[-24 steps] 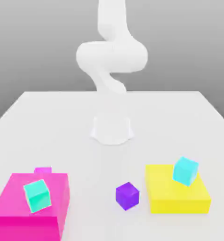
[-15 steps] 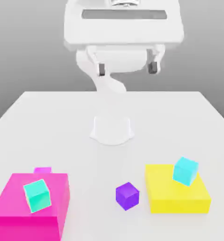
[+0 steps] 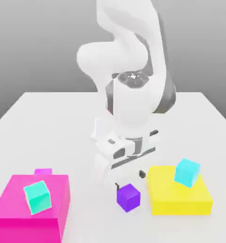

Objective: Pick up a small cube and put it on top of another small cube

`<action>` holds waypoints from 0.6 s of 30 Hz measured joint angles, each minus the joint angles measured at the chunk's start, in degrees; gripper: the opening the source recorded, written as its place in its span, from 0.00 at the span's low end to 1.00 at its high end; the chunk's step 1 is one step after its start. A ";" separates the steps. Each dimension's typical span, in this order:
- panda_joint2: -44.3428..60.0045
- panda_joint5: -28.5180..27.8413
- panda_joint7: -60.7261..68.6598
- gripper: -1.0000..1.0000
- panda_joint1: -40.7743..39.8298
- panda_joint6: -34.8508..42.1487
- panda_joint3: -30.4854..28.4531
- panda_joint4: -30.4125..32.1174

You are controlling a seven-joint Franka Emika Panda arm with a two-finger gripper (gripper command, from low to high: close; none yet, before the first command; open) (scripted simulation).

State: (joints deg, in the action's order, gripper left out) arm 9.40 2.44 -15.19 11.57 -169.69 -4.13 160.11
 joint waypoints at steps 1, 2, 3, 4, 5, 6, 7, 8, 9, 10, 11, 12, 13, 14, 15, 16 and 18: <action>2.08 0.48 0.40 0.50 -0.64 -1.68 0.76 -0.35; 4.16 0.96 0.76 0.50 -1.33 -3.37 1.56 -0.70; 6.27 1.43 1.06 0.50 -1.95 -5.08 2.32 -1.06; 7.38 1.61 1.19 0.00 -2.39 -5.96 2.81 -1.25; 7.38 1.61 1.19 0.00 -2.39 -5.96 2.81 -1.25; 7.38 1.60 1.18 0.00 -2.40 -5.96 2.81 -1.25; 7.38 1.57 1.15 0.00 -2.40 -5.93 2.81 -1.25; 7.37 1.53 1.11 0.00 -2.41 -5.91 2.82 -1.25; 7.37 1.48 1.06 0.00 -2.42 -5.88 2.82 -1.25; 7.93 1.52 1.09 0.00 -2.67 -6.34 3.08 -1.35; 7.16 1.33 1.01 0.00 -2.48 -5.73 2.83 -1.21; 5.73 0.90 0.72 0.00 -2.09 -4.59 2.33 -0.96; 3.97 0.30 0.30 0.00 -1.72 -3.17 1.81 -0.65; 2.05 -0.31 -0.14 0.00 -1.42 -1.62 1.35 -0.30; 0.06 -0.88 -0.57 0.00 -1.23 -0.01 1.03 0.07; -1.97 -1.35 -0.94 0.00 -1.15 1.64 0.83 0.46; -5.76 -1.86 -0.97 0.00 -1.37 4.96 0.65 0.99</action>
State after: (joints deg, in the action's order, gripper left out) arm 3.65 0.58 -16.17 10.20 -164.73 -3.48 161.10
